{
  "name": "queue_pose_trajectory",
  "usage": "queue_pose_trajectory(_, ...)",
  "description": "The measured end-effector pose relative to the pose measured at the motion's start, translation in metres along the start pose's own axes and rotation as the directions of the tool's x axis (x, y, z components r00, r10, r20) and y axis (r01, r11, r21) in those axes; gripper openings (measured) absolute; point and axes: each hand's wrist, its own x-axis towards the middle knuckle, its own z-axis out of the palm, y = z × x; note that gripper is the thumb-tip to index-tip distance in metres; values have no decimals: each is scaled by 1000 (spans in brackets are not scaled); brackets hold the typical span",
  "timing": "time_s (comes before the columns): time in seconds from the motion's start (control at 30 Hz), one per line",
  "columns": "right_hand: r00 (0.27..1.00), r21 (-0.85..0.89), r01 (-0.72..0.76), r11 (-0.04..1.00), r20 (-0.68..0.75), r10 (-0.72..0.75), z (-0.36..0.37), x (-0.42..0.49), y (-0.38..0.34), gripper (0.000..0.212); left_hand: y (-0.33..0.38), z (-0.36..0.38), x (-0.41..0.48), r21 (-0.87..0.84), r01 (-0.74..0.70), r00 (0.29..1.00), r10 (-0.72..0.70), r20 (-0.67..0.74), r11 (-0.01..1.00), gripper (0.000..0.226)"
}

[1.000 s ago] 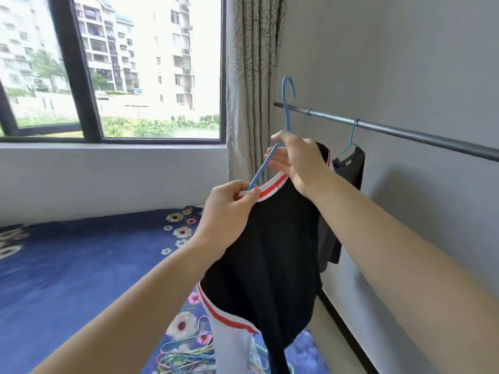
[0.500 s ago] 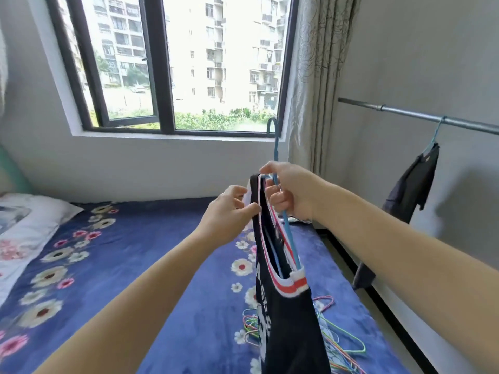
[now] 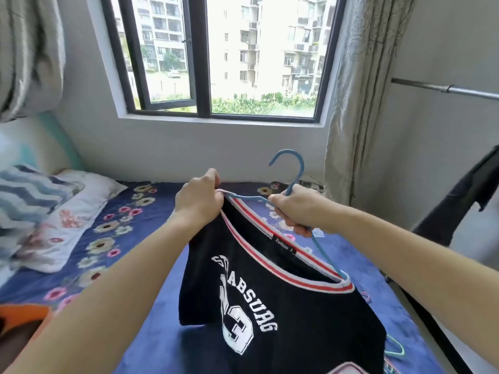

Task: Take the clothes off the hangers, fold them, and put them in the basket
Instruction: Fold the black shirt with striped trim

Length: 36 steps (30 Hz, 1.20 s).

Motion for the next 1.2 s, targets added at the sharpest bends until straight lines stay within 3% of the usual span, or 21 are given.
queue_pose_trajectory(0.1, 995, 72, -32, 997, 99, 25, 1, 7, 46, 44, -46, 2, 5, 93, 120, 987, -129, 96, 988, 19)
queue_pose_trajectory(0.23, 984, 295, -22, 955, 174, -31, -2, 5, 104, 45, -89, 13, -11, 41, 272, 923, -273, 270, 961, 28)
queue_pose_trajectory(0.3, 994, 550, -29, 835, 103, -33, -8, 9, 133, 40, -91, 35, -19, -18, 358, 885, -333, 325, 934, 33)
queue_pose_trajectory(0.4, 997, 861, 53, 505, -76, 25, -26, 20, 164, 35, -71, 72, -31, -166, 494, 826, -402, 395, 853, 34)
queue_pose_trajectory(0.5, 959, 931, 242, 272, -273, 80, -60, 34, 185, 49, -45, 102, -36, -249, 532, 819, -416, 396, 810, 33)
queue_pose_trajectory(0.57, 927, 920, 330, 210, -358, 113, -82, 43, 208, 53, -32, 123, -38, -275, 524, 833, -418, 362, 806, 32)
queue_pose_trajectory(0.6, 912, 911, 344, 228, -382, 151, -89, 47, 223, 51, -29, 132, -39, -278, 523, 836, -420, 353, 806, 32)
queue_pose_trajectory(0.67, 876, 879, 290, 380, -403, 264, -90, 56, 267, 44, -25, 151, -44, -278, 525, 834, -421, 356, 804, 31)
queue_pose_trajectory(0.77, 841, 713, -38, 700, -356, 408, -56, 69, 343, 35, -20, 174, -52, -318, 561, 815, -441, 376, 764, 29)
queue_pose_trajectory(0.83, 828, 502, -268, 822, -317, 463, -20, 74, 388, 38, -10, 185, -54, -361, 583, 804, -454, 383, 728, 30)
queue_pose_trajectory(0.97, 823, 165, -519, 839, -167, 543, 39, 88, 466, 53, 0, 200, -58, -404, 578, 814, -459, 357, 709, 35)
queue_pose_trajectory(1.1, 771, 97, -632, 769, -21, 636, 59, 101, 498, 46, 2, 197, -61, -427, 566, 823, -450, 348, 705, 37)
queue_pose_trajectory(1.2, 713, -13, -697, 717, -124, 690, 58, 107, 506, 35, 3, 188, -64, -464, 537, 842, -420, 337, 704, 38)
